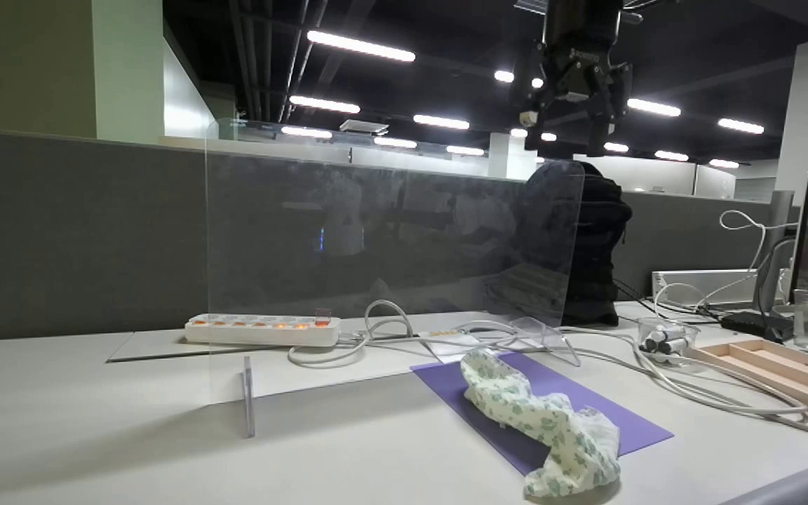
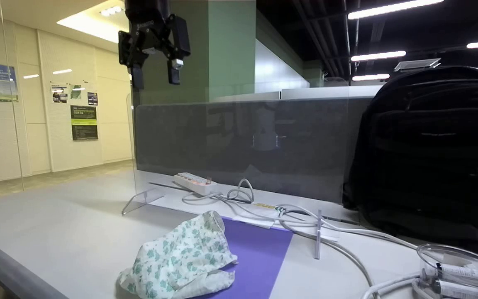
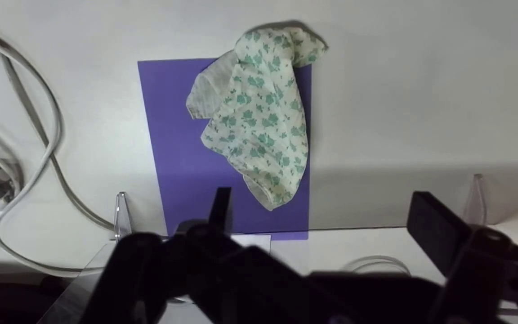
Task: Hang the cloth on the screen
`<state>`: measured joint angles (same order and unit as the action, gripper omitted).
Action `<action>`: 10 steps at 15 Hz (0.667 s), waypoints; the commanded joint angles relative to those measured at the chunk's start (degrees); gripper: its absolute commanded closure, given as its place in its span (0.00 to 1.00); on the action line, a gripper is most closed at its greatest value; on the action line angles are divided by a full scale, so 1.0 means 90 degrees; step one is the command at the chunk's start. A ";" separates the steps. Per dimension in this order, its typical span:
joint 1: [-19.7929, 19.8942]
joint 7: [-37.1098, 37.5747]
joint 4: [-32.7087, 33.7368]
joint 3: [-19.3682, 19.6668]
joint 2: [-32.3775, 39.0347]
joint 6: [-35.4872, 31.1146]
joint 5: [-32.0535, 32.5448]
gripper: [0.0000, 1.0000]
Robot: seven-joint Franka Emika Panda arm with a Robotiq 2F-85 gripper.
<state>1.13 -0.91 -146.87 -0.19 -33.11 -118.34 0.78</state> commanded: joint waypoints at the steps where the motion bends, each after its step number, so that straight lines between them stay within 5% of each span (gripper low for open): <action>1: 0.0112 0.0278 -0.0441 -0.0078 0.0260 -0.1050 0.0232 0.00; 10: 0.0347 0.0534 -0.1148 -0.0043 0.1977 -0.3593 0.0384 0.00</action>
<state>3.75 1.10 -157.10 -0.28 -19.31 -145.51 3.34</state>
